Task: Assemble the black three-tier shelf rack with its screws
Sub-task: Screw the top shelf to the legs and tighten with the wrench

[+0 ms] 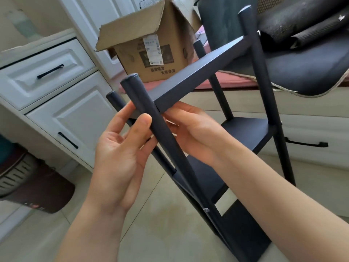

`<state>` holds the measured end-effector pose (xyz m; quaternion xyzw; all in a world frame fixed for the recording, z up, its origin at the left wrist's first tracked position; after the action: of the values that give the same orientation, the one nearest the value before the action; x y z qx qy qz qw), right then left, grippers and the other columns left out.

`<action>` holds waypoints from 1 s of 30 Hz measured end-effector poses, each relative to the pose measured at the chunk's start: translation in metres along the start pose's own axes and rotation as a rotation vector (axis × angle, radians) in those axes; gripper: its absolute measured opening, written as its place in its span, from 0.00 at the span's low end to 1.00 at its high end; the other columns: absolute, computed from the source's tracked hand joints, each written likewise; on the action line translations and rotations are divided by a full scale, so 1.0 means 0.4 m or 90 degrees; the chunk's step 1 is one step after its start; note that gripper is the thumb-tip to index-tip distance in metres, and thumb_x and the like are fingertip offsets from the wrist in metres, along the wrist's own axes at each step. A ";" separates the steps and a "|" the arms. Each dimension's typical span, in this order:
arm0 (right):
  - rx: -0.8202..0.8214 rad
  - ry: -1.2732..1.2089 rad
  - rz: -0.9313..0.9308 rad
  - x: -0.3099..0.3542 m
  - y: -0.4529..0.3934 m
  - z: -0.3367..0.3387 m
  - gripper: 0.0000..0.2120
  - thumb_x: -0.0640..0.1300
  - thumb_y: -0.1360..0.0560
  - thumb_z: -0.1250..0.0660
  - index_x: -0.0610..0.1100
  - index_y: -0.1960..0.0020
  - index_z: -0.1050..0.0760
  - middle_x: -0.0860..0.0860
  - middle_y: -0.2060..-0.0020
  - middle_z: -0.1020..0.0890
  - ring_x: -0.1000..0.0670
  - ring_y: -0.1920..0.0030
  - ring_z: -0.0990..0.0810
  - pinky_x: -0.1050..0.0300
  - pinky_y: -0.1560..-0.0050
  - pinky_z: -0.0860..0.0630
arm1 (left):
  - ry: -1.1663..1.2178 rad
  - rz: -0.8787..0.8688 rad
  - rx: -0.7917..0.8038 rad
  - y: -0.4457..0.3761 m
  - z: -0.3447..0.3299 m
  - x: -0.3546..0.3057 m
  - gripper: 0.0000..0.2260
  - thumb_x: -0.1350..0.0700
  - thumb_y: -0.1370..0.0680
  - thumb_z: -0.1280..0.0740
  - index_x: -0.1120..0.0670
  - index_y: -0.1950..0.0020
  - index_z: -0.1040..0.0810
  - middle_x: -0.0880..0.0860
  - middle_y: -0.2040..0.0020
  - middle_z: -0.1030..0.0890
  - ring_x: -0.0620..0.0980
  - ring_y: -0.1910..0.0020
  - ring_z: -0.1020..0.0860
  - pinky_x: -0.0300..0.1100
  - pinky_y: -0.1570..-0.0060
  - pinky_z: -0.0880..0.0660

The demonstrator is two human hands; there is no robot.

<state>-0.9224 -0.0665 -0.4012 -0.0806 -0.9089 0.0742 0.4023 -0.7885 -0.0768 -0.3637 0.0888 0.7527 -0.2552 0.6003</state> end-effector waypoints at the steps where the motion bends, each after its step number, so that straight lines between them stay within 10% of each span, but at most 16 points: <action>1: 0.000 -0.001 -0.004 -0.004 -0.001 -0.001 0.12 0.38 0.19 0.38 0.38 0.38 0.22 0.46 0.49 0.19 0.51 0.54 0.21 0.59 0.50 0.24 | 0.001 0.000 0.001 -0.002 0.001 0.000 0.31 0.50 0.29 0.27 0.56 0.27 0.27 0.56 0.42 0.15 0.53 0.44 0.16 0.41 0.46 0.20; 9: 0.014 -0.006 -0.027 -0.004 -0.006 0.002 0.14 0.37 0.18 0.39 0.39 0.35 0.25 0.45 0.48 0.20 0.47 0.48 0.22 0.47 0.32 0.30 | -0.018 -0.004 0.018 0.000 0.002 0.003 0.30 0.50 0.29 0.27 0.55 0.28 0.27 0.55 0.44 0.14 0.52 0.45 0.15 0.41 0.46 0.19; 16: 0.035 -0.015 -0.041 0.006 -0.016 0.008 0.09 0.37 0.19 0.38 0.42 0.43 0.21 0.50 0.57 0.17 0.53 0.59 0.18 0.58 0.50 0.22 | -0.033 -0.001 0.026 0.000 0.000 0.001 0.31 0.49 0.28 0.28 0.54 0.26 0.28 0.54 0.41 0.15 0.52 0.41 0.16 0.42 0.45 0.20; 30: -0.004 0.049 -0.096 0.010 -0.026 0.015 0.08 0.41 0.19 0.36 0.42 0.42 0.21 0.45 0.49 0.21 0.46 0.48 0.26 0.52 0.43 0.28 | -0.109 -0.021 -0.006 0.008 0.000 0.002 0.26 0.46 0.27 0.29 0.50 0.30 0.23 0.50 0.46 0.14 0.49 0.47 0.15 0.44 0.48 0.19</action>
<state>-0.9304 -0.0763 -0.4001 -0.0158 -0.8966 0.0374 0.4410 -0.7874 -0.0742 -0.3652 0.0515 0.7015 -0.2680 0.6584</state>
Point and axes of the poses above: each hand's wrist, its own y-axis away from the middle knuckle, its own z-axis out of the back of the hand, x = y × z, the point moved 4 cm from there along -y, towards the middle knuckle
